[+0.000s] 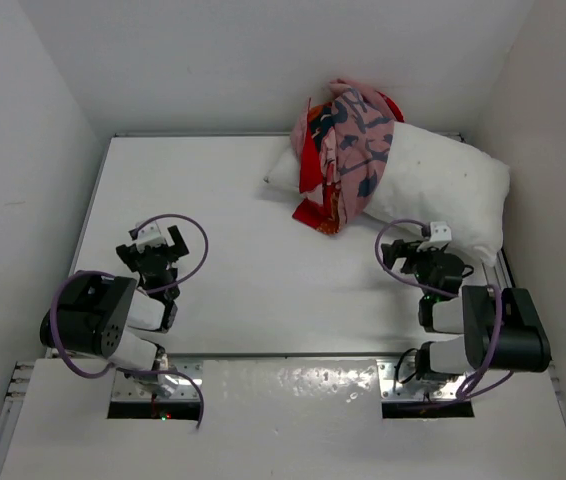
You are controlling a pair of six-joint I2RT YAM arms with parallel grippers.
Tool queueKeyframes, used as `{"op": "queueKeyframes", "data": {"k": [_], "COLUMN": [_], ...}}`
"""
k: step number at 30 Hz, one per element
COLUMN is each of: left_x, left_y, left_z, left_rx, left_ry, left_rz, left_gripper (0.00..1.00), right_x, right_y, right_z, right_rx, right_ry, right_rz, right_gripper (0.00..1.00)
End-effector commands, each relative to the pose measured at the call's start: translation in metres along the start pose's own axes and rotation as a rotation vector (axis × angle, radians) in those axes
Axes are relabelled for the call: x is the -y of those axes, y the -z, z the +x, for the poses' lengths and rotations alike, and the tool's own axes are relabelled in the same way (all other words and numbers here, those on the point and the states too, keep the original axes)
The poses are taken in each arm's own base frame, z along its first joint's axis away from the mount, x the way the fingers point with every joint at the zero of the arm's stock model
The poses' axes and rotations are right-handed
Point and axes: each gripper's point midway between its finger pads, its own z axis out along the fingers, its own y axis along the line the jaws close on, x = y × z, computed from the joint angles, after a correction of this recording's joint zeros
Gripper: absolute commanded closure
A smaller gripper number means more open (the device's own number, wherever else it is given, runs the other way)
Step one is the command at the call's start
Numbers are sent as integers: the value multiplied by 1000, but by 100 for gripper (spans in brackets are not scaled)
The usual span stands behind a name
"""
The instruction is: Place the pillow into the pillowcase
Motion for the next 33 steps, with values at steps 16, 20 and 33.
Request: {"op": "queueKeyframes", "data": {"k": [16, 20, 33], "left_x": [85, 96, 70], "left_y": [-14, -27, -9], "left_z": [-251, -270, -216], "left_rx": [453, 268, -40], "left_ry": [-517, -411, -293], "left_rz": [302, 331, 294], "left_gripper": [0, 0, 0], "right_x": [-96, -69, -68], "right_y": [-4, -46, -215], "right_z": [-252, -298, -214], "right_rx": [129, -44, -363], "right_ry": [775, 559, -111], "right_rz": [-16, 298, 344], "right_gripper": [1, 1, 2]}}
